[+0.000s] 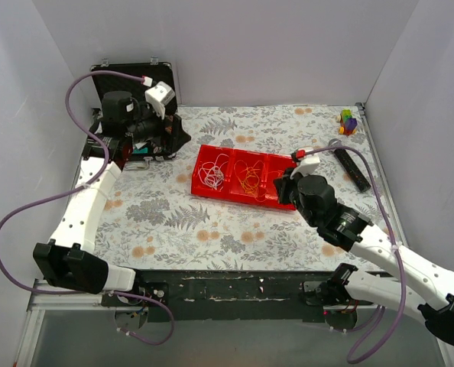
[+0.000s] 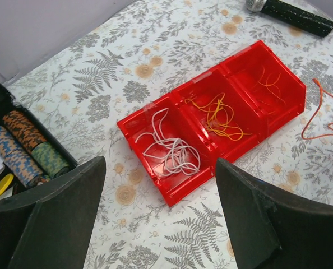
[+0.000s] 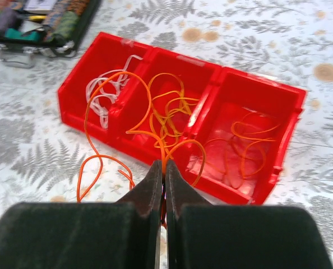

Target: Untangle the cables

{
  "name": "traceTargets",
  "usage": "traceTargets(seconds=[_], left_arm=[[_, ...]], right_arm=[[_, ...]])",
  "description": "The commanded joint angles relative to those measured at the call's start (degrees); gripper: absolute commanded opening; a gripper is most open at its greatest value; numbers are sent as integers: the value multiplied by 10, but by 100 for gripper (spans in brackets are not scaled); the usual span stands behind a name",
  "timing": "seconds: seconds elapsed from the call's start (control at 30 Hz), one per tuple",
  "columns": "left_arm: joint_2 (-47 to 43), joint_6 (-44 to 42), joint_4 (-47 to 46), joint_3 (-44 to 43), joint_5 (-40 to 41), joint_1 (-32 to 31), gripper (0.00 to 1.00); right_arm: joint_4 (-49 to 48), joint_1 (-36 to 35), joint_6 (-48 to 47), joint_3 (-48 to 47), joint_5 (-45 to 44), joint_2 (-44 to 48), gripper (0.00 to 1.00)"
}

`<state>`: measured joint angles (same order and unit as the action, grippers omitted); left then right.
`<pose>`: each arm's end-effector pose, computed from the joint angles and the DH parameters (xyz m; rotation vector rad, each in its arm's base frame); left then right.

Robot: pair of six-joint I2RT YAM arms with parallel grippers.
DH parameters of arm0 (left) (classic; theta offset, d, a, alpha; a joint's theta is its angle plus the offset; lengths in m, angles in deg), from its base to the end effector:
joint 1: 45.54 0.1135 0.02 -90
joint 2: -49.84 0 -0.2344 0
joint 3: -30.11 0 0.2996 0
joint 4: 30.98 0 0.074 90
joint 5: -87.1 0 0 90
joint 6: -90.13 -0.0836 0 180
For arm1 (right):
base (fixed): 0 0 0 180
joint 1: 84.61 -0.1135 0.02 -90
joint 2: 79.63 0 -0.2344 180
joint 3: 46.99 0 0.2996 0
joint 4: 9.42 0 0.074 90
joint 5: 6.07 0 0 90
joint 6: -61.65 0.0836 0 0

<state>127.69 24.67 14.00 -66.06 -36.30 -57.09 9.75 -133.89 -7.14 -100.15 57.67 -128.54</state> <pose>0.3666 -0.1219 0.3723 0.1458 2.0898 -0.9812 0.2294 0.2098 0.2740 -0.1234 1.8231 0.4549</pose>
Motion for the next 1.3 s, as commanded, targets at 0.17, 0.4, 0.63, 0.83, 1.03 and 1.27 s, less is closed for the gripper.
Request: traceTargets(seconds=[0.17,0.4,0.63,0.83,1.03,1.27], left_arm=[[-12,24,8,-9,26,29,82],[-5,32,7,10,25,51,86],[-14,34,-5,28,17,54,86],[-20,41,-18,41,13,54,86],[-24,43,-21,59,12,54,87],[-37,42,-30,100,17,54,93]], right_arm=[[35,59,-51,-61,-91,-93,1],[6,130,-57,-55,-76,-152,1],[-16,154,-78,-55,-81,-208,1],[-52,156,-92,-66,-77,-266,1],[-70,156,-72,-86,-58,-331,1],[-65,157,-54,-98,-38,-350,63]])
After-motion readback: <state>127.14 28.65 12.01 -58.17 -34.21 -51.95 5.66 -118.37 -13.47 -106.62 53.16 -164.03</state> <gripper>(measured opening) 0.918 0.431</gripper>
